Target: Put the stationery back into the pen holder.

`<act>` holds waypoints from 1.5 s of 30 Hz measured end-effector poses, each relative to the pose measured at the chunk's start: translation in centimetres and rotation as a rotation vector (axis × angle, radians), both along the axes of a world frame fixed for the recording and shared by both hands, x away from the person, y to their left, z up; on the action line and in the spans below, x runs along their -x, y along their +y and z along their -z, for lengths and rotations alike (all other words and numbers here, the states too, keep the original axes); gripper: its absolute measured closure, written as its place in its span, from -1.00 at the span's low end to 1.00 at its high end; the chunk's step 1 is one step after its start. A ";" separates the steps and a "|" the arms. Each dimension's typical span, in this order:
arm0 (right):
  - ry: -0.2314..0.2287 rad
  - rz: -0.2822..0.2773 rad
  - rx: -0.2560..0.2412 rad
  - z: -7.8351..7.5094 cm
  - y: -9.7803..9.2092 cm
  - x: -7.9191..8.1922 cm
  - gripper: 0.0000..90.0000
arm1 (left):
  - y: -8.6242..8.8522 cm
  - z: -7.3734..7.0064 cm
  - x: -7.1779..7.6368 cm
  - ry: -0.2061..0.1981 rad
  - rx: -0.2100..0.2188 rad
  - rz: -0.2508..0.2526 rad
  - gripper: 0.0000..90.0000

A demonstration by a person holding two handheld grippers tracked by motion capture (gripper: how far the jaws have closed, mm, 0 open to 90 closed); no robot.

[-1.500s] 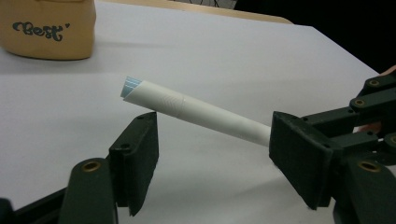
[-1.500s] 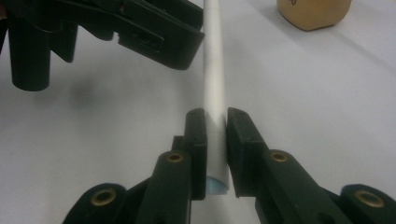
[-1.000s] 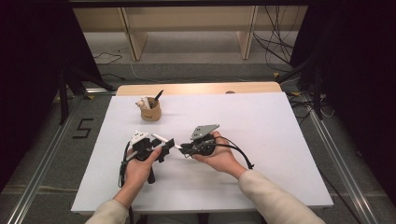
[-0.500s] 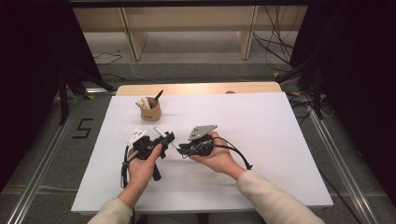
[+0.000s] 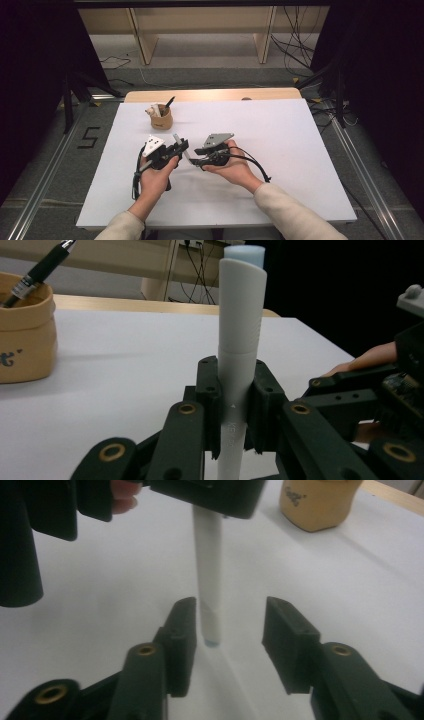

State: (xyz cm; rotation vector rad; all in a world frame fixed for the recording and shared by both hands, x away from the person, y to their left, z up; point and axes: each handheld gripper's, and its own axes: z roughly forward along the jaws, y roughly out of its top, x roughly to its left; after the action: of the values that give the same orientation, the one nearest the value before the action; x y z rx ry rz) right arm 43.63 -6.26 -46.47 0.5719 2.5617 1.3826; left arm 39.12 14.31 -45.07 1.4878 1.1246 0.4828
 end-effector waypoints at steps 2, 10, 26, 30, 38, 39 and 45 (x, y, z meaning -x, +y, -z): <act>0.003 0.013 -0.005 0.0 -0.4 -0.1 0.13 | 0.1 -0.1 -0.1 -0.006 -0.009 -0.005 0.73; 0.040 0.061 0.034 0.6 -2.6 -0.1 -0.21 | 0.9 -0.7 -0.7 -0.029 -0.066 -0.039 0.74; 0.037 0.198 0.003 0.7 -9.9 2.2 -0.28 | 2.1 -1.0 -2.5 -0.039 -0.116 -0.089 0.74; 0.038 0.224 -0.005 0.8 -11.4 2.8 -0.28 | 2.2 -1.3 -2.9 -0.043 -0.128 -0.097 0.74; 0.040 0.255 -0.011 1.0 -13.6 3.9 -0.29 | 2.5 -1.8 -4.0 -0.058 -0.154 -0.118 0.74; 0.040 0.258 -0.012 1.1 -13.8 4.0 -0.29 | 2.6 -1.9 -4.1 -0.056 -0.158 -0.119 0.74; 0.041 0.272 -0.012 1.2 -14.6 4.7 -0.32 | 3.0 -2.2 -4.9 -0.059 -0.160 -0.134 0.74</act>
State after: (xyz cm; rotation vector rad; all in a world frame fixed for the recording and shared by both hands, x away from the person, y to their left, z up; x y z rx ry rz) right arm 38.91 -20.89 -47.64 0.9202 2.3957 1.3053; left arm 44.04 17.33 -42.83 1.5312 1.1654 0.7188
